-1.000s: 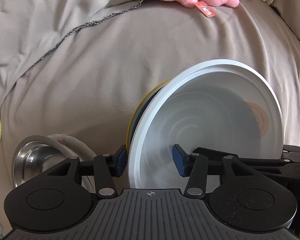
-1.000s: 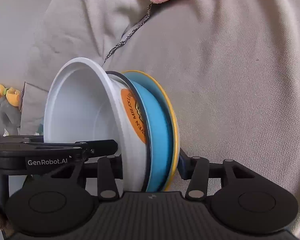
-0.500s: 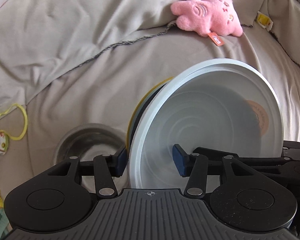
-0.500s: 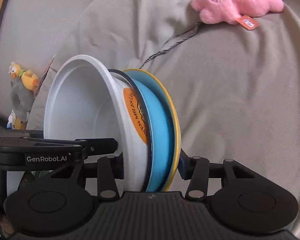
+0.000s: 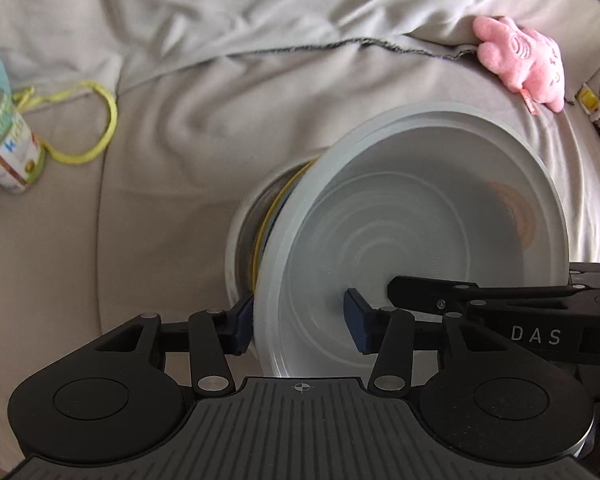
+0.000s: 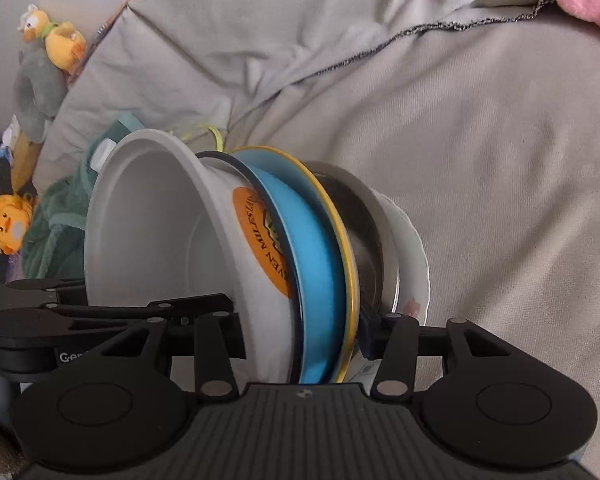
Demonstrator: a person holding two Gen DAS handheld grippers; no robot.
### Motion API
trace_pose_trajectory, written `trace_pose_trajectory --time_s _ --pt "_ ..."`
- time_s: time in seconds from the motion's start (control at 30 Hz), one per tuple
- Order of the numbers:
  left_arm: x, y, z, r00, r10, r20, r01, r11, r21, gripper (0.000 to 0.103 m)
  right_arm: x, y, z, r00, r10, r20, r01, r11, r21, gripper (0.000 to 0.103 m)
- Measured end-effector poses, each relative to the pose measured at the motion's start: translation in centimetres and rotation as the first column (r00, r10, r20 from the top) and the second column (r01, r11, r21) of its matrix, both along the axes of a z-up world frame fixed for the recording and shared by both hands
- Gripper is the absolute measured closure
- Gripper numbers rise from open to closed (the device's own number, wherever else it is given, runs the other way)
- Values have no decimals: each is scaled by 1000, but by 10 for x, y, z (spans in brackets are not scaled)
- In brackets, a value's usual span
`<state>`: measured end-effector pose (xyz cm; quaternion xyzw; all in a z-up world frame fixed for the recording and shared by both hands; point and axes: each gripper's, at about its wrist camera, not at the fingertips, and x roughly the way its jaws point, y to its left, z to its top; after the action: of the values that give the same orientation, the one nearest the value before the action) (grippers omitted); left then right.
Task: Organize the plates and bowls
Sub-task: 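Lower the bowl stack into the steel bowl on the floral plate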
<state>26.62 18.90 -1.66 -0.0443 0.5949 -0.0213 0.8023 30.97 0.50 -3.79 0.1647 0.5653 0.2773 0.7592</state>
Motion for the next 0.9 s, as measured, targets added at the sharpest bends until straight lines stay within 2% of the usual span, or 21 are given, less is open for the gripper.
trace_pose_trajectory --time_s 0.03,0.17,0.2,0.33,0.53,0.67,0.8,0.9 --pt "-2 1 -6 1000 -2 -6 2 1000 7 57 0 5 -5 1000 14 -6 -14 999 -35 55" --pt "-11 -5 -5 996 -42 82 33 994 104 70 1 30 -6 998 61 -2 -61 983 -176 55" --pt "-11 -6 -6 994 -43 100 31 992 123 73 3 33 -6 998 67 -2 -66 979 -191 52" --pt "-13 -3 -8 992 -43 121 28 992 126 76 4 39 -3 997 72 -14 -74 972 -224 50" --pt "-15 0 -8 993 -45 111 32 992 119 78 4 44 1 997 75 -23 -79 965 -249 50" --pt "-15 5 -4 995 -31 95 24 997 70 84 6 38 16 998 56 23 -48 963 -265 50" --pt "-15 17 3 995 6 102 -1 999 -48 85 3 27 36 995 31 100 -1 958 -286 50" --pt "-20 27 11 990 52 131 -38 994 -103 85 -5 20 49 987 29 160 18 959 -282 50"
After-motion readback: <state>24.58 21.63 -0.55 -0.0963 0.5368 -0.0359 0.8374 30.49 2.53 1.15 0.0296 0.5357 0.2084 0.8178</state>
